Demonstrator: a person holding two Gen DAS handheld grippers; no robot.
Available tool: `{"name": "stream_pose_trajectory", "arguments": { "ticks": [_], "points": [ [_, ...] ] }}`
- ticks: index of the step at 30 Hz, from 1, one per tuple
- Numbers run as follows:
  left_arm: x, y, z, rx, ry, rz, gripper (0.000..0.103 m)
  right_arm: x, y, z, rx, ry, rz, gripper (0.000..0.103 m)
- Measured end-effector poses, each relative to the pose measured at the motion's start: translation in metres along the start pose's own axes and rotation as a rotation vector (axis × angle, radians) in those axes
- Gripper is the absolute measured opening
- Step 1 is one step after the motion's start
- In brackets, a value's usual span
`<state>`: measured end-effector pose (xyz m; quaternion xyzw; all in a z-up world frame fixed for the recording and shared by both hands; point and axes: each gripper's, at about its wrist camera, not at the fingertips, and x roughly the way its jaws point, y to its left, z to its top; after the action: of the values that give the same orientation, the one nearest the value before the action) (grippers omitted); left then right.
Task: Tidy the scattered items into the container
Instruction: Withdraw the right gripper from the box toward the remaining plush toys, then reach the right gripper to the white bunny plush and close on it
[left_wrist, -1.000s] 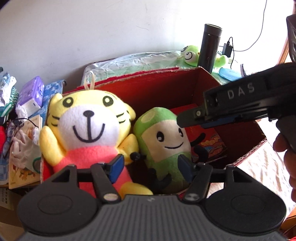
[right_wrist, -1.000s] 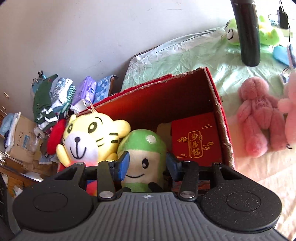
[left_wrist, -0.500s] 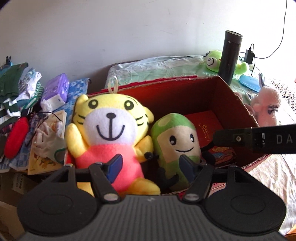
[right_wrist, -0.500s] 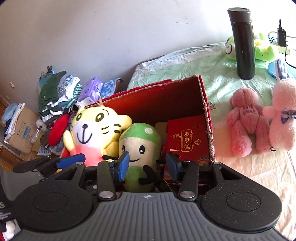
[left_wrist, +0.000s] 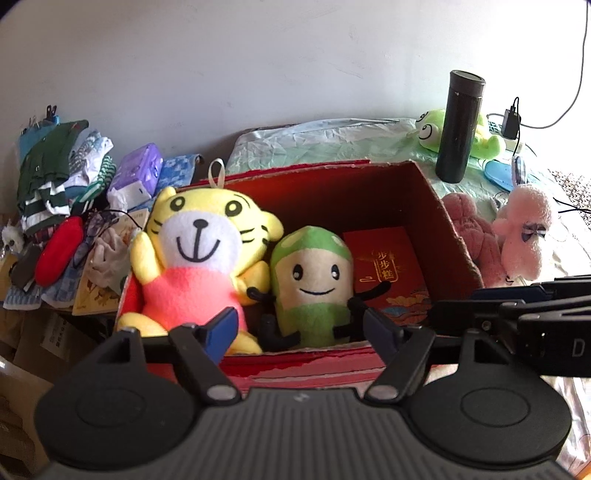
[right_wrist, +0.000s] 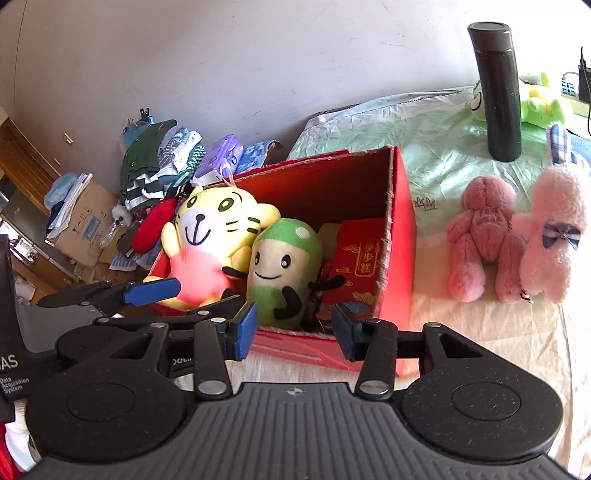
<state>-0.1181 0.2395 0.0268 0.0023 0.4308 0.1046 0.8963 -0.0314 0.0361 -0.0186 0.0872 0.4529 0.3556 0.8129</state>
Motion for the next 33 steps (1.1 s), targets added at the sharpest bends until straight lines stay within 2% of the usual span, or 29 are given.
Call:
{"name": "stream_pose_trajectory", "arguments": {
  "ticks": [5,10,24,30,33],
  "points": [
    [-0.010,-0.029,-0.004,0.007,0.001,0.002,0.076,-0.016,-0.024,-0.010,0.013,0.012,0.008,0.048],
    [-0.018,-0.061,-0.010,0.035,0.011,-0.027,0.073,-0.033,-0.053,-0.019,0.046,0.018,0.000,0.048],
    [0.000,-0.142,-0.022,0.079,0.090,-0.081,0.074,-0.066,-0.126,-0.044,0.123,0.057,-0.058,0.048],
    [0.016,-0.169,-0.030,0.096,0.148,-0.154,0.078,-0.073,-0.159,-0.056,0.184,0.067,-0.111,0.048],
    [0.024,-0.180,-0.033,0.103,0.159,-0.216,0.081,-0.075,-0.174,-0.062,0.211,0.073,-0.136,0.049]
  ]
}}
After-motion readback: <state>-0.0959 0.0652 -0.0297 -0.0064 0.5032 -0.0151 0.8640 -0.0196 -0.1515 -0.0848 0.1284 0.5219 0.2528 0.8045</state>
